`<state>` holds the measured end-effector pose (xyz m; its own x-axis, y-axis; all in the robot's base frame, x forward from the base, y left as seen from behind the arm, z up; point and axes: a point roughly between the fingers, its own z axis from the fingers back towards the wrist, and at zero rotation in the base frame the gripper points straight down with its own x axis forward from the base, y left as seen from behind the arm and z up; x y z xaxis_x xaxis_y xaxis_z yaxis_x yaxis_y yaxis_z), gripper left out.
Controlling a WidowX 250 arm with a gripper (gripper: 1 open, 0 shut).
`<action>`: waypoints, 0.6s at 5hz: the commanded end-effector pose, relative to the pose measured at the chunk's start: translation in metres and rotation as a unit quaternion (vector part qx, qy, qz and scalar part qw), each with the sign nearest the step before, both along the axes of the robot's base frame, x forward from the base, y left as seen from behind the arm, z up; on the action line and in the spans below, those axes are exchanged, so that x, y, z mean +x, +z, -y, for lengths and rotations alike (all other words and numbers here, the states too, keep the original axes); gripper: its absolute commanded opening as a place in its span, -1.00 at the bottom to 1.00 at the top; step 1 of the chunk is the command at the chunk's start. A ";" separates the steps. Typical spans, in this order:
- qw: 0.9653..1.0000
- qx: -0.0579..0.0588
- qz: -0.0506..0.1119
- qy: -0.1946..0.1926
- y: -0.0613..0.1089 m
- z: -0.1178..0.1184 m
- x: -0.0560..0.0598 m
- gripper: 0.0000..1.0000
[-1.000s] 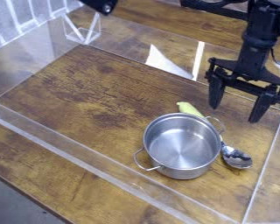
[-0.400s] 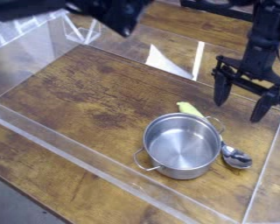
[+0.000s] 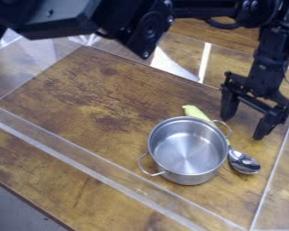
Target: Move the green spoon to the right
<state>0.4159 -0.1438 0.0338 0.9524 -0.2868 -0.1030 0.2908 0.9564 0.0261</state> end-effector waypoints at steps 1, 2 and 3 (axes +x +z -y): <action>0.999 -0.015 0.029 0.003 0.028 0.002 -0.002 1.00; 1.000 -0.017 0.023 0.012 0.030 0.000 -0.005 1.00; 1.000 -0.020 0.018 0.007 0.032 -0.001 0.005 1.00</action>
<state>0.4137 -0.1476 0.0379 0.9514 -0.2797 -0.1286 0.2821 0.9594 0.0009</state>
